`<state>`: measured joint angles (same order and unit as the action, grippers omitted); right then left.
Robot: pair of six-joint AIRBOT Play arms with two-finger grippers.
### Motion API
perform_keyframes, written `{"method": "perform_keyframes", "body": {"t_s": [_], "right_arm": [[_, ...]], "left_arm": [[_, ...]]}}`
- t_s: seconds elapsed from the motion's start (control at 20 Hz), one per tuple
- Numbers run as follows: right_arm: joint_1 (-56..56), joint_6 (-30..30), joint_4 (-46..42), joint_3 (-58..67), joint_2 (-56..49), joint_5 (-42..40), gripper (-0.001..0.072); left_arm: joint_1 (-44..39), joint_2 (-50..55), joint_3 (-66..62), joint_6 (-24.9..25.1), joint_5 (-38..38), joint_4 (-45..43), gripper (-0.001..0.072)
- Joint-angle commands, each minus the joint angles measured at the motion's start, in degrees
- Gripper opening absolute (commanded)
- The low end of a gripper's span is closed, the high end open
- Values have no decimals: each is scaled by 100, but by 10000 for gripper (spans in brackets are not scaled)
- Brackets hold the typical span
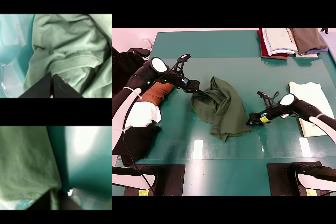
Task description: Fold the shirts.
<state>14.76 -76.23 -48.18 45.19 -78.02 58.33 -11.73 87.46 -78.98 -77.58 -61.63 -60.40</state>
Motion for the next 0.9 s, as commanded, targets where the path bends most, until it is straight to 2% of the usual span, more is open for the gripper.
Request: {"method": "perform_keyframes", "body": {"t_s": [0.0,0.2,0.55,0.7,0.85], "right_arm": [[179,42,-291,457,-225,-149,18],[-289,2,-920,1287,516,133,16],[-1405,-26,-2271,3327,2330,1029,16],[-1838,-24,-2404,4046,2983,1300,16],[-2284,-22,-2404,4610,3554,1335,16]], "left_arm": [[20,-22,-9,4,-44,-96,25],[352,-540,-31,0,153,-138,25],[1075,-2715,-31,11,940,-323,25],[1095,-3836,-52,35,1202,-492,25],[1095,-4754,-380,341,1202,-525,25]]}}
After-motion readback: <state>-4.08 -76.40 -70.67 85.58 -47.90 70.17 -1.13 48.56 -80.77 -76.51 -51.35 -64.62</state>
